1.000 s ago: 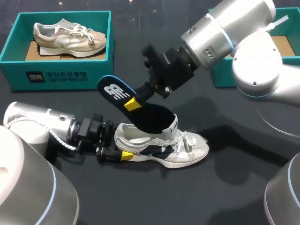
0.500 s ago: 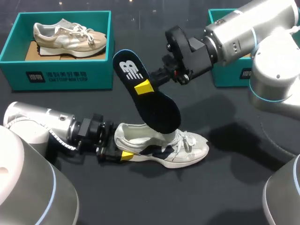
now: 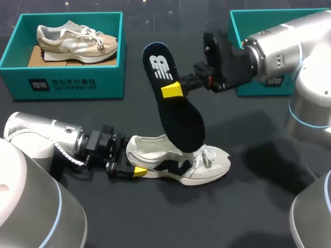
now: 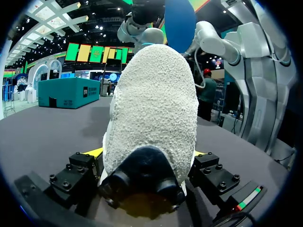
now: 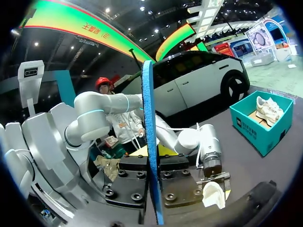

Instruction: Take the shoe out of the shoebox, open the shoe tongue, remove and reinsert the insole, then place the shoe into the shoebox

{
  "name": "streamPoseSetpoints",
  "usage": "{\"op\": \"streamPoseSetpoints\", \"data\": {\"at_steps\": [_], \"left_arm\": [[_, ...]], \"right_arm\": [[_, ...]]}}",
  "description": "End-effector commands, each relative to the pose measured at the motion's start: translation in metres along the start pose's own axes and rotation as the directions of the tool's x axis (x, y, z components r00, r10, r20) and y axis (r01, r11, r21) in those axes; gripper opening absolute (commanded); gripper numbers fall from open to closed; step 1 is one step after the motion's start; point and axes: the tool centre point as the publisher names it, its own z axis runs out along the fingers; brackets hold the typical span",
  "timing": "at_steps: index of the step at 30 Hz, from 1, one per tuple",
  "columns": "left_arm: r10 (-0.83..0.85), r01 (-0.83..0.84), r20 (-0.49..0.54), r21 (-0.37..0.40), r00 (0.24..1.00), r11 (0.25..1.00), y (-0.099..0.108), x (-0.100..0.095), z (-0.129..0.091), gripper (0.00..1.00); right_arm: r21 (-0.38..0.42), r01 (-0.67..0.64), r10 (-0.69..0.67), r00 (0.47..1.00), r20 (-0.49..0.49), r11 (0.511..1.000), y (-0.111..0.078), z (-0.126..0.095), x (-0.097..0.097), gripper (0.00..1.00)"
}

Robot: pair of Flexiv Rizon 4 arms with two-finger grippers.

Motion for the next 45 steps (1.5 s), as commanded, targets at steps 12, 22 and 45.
{"op": "streamPoseSetpoints", "data": {"at_steps": [12, 22, 45], "left_arm": [[-0.001, 0.001, 0.001, -0.001, 1.0, 1.0, 0.002, -0.001, 0.001, 0.0], [-0.001, 0.001, 0.001, -0.001, 1.0, 1.0, 0.002, -0.001, 0.001, 0.0], [-0.001, 0.001, 0.001, -0.001, 1.0, 1.0, 0.002, -0.001, 0.001, 0.0]], "right_arm": [[-0.251, -0.032, 0.062, 0.992, 0.114, 0.968, -0.019, -0.026, 0.037, 0.0], [-0.241, -0.046, 0.098, 0.974, 0.207, 0.97, -0.016, -0.033, 0.067, 0.0], [-0.218, -0.05, 0.101, 0.967, 0.234, 0.975, -0.022, -0.031, 0.083, 0.0]]}}
